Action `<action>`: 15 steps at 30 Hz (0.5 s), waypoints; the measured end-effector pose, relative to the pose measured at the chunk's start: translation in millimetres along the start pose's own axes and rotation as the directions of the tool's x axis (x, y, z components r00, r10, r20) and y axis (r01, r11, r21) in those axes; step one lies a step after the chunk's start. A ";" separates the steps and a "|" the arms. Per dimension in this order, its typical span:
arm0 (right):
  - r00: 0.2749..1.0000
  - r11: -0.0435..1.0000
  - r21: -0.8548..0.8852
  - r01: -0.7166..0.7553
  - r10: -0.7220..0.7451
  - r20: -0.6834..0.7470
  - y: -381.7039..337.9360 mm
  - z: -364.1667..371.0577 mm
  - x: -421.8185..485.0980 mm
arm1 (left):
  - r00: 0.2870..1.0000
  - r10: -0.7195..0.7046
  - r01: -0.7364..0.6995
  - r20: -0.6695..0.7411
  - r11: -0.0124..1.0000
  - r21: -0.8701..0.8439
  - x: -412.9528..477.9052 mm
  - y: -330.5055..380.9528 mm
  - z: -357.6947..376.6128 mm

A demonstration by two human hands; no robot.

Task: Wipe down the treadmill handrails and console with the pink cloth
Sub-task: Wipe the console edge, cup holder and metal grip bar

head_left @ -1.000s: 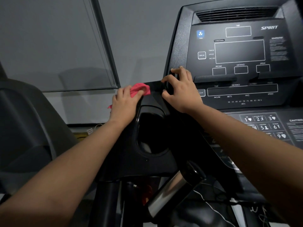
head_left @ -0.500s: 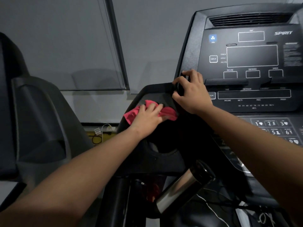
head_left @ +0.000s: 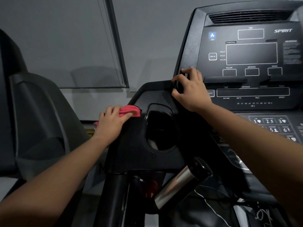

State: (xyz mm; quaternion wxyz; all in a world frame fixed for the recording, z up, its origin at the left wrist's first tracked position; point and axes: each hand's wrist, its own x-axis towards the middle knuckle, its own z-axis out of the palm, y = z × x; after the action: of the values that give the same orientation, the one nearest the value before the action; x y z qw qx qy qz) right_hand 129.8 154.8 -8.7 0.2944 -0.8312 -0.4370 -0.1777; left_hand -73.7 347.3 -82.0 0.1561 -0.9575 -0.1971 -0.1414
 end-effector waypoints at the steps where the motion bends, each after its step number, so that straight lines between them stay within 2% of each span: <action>1: 1.000 1.000 -0.003 -0.002 0.002 0.001 -0.1 0.7 -0.4 | 1.000 0.010 -0.009 0.015 1.000 -0.019 -6.0 -4.2 4.7; 5: 1.000 1.000 -0.021 -0.004 0.004 0.002 -1.4 1.8 -0.2 | 0.996 0.081 -0.077 0.024 0.990 -0.121 -7.3 -8.2 4.4; 8: 1.000 1.000 -0.019 0.002 -0.002 -0.010 -2.3 1.8 -0.1 | 0.973 0.233 -0.231 -0.001 0.966 -0.118 2.7 -1.8 -6.6; 11: 1.000 1.000 -0.014 0.002 -0.002 -0.014 -2.2 3.1 -0.3 | 0.941 0.338 -0.339 -0.025 0.940 -0.029 16.9 8.5 -12.1; 15: 1.000 1.000 -0.010 0.000 0.000 -0.025 -1.3 3.0 0.0 | 0.914 0.404 -0.394 -0.036 0.906 0.154 39.9 22.0 -21.2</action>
State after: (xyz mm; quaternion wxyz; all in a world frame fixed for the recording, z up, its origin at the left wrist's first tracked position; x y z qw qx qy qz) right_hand 128.8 157.3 -10.6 0.2957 -0.8304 -0.4322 -0.1902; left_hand -33.6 333.8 -54.8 0.2568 -0.9585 -0.0016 -0.1238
